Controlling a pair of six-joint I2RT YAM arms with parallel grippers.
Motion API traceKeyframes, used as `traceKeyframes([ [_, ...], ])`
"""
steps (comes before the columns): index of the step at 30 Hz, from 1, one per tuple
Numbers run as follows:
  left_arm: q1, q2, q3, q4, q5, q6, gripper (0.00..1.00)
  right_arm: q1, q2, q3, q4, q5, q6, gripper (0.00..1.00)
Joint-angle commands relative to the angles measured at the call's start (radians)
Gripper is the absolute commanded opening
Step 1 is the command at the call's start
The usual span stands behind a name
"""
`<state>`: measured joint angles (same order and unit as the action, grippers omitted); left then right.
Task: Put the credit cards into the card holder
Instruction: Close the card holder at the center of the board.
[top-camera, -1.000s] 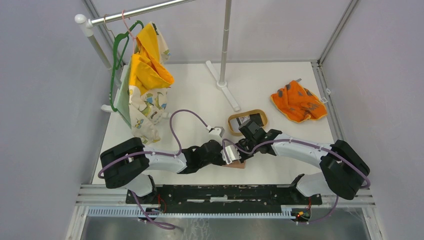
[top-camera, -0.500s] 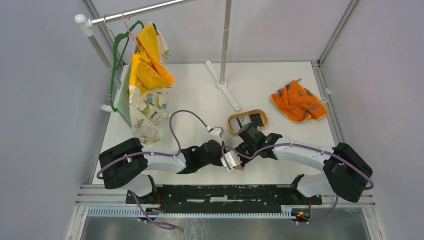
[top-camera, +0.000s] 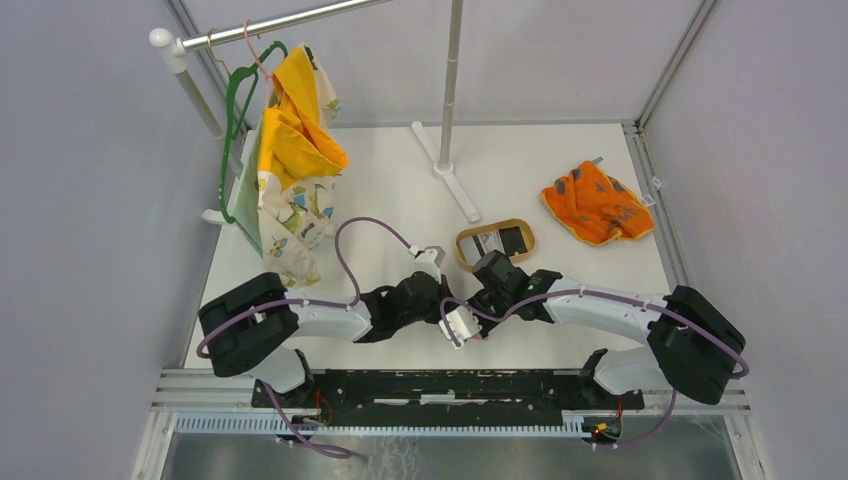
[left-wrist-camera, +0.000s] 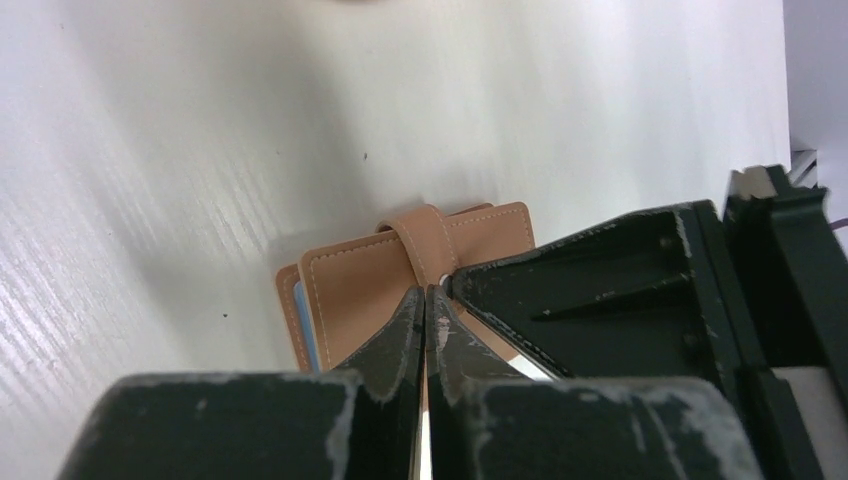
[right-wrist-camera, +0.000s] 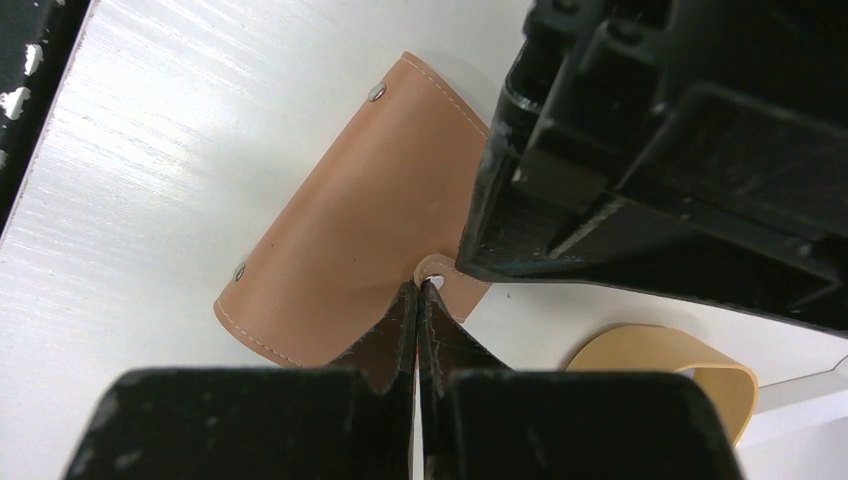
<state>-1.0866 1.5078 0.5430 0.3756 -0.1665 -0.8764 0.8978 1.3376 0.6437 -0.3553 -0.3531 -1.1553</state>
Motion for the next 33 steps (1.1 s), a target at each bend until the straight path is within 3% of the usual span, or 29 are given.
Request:
traceKeyframes([
  [1,0.013,0.045,0.025,0.114,0.065,-0.048,0.05,0.02,0.021,-0.03,-0.053,0.008,-0.004,0.0],
  [27,0.01,0.104,0.056,0.099,0.116,-0.023,0.02,0.076,0.066,-0.014,-0.066,0.073,0.0,0.0],
  [33,0.002,0.129,-0.003,0.108,0.139,-0.068,0.02,0.101,0.089,0.006,-0.078,0.098,0.005,0.0],
])
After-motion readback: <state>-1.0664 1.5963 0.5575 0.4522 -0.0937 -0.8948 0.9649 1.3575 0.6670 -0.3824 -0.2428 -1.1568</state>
